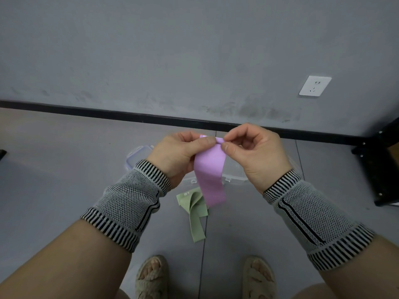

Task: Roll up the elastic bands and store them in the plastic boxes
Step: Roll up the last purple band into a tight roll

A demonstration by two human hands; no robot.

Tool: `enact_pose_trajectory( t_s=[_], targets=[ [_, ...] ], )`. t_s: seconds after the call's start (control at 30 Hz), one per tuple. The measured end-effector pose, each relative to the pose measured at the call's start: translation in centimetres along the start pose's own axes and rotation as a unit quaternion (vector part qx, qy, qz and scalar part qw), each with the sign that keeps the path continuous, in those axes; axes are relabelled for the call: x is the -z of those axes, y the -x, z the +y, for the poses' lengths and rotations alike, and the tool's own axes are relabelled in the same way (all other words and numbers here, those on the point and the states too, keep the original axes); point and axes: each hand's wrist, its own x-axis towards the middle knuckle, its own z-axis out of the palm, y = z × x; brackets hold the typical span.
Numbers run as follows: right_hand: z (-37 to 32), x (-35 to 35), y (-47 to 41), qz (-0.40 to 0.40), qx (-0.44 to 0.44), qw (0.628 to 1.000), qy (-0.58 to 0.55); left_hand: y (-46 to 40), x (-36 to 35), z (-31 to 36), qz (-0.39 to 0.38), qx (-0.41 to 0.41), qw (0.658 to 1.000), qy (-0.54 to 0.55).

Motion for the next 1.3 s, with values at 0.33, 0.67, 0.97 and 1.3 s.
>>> enact_pose_trajectory(
  t_s=[0.33, 0.67, 0.97, 1.3],
  targets=[
    [0.4, 0.5, -0.3, -0.041, -0.078, 0.991, -0.101, 0.1, 0.4, 0.0, 0.035, -0.039, 0.998, -0.041],
    [0.2, 2.3, -0.4, -0.239, -0.095, 0.965, -0.053, 0.3, 1.6, 0.7, -0.074, 0.027, 0.992, -0.1],
    [-0.2, 2.3, 0.2, -0.4, -0.132, 0.905, 0.067, 0.6, 1.9, 0.3, -0.177, 0.057, 0.96, -0.211],
    [0.3, 2.3, 0.2, -0.231, -0.127, 0.965, -0.009, 1.4, 0.8, 0.4, -0.029, -0.109, 0.941, -0.319]
  ],
)
